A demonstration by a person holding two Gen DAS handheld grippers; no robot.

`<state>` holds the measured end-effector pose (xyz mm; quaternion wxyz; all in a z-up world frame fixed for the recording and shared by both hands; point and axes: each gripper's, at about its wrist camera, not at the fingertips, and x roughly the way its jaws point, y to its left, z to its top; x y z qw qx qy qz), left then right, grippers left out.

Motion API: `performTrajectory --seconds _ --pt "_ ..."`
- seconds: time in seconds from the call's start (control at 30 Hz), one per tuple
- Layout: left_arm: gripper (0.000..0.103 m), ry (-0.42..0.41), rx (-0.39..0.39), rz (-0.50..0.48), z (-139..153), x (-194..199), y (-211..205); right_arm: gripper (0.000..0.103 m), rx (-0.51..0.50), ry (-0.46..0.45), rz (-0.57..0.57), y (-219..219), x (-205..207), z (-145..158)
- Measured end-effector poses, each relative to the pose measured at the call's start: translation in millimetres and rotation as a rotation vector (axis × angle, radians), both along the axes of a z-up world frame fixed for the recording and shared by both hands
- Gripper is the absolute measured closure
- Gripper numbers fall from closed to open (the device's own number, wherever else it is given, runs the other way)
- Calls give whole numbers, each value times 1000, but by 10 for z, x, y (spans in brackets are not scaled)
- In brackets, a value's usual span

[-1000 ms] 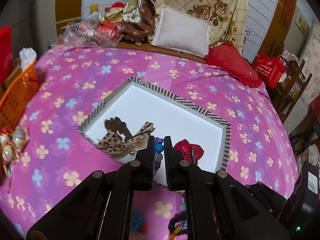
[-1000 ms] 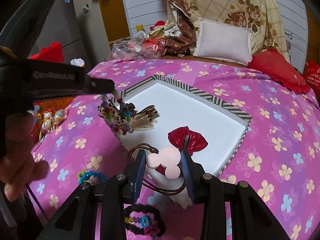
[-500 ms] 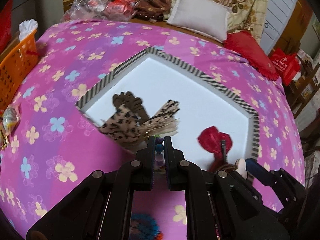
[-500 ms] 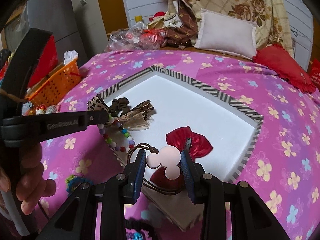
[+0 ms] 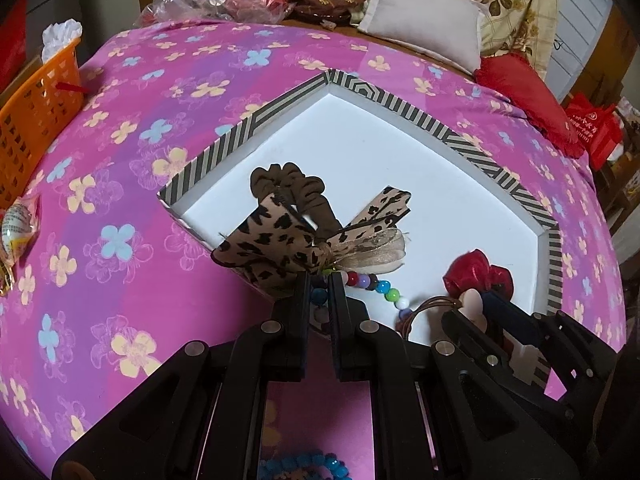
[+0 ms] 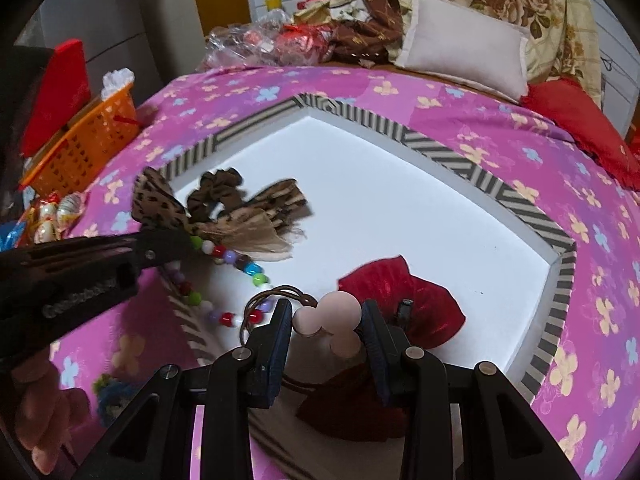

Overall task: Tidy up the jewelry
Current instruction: 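Release the beaded bracelet with left tool while right releases mouse-ear tie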

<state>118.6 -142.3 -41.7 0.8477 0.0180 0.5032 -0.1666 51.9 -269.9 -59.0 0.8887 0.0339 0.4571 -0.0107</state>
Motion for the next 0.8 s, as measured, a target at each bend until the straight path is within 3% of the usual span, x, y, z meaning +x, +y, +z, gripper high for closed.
performTrajectory --seconds 0.23,0.3,0.33,0.4,0.47,0.53,0.8 --pt "96 -23 21 0 -11 -10 -29 68 10 10 -18 -73 -4 -61" --pt "96 -25 19 -5 -8 -25 -37 55 35 5 -35 -113 -45 -33" --pt "94 -23 18 -8 -7 -29 -37 55 52 -6 -41 -134 -81 -10" --pt "87 -28 15 -26 16 -58 -45 55 69 -19 -50 -151 -150 31" --pt "67 -51 9 -38 66 -115 -50 55 77 -32 -58 -169 -236 78" --pt "54 -70 10 -39 118 -172 -45 55 80 -40 -64 -174 -310 115" --pt "46 -97 14 -28 258 -435 139 55 65 -80 -84 -139 -731 296"
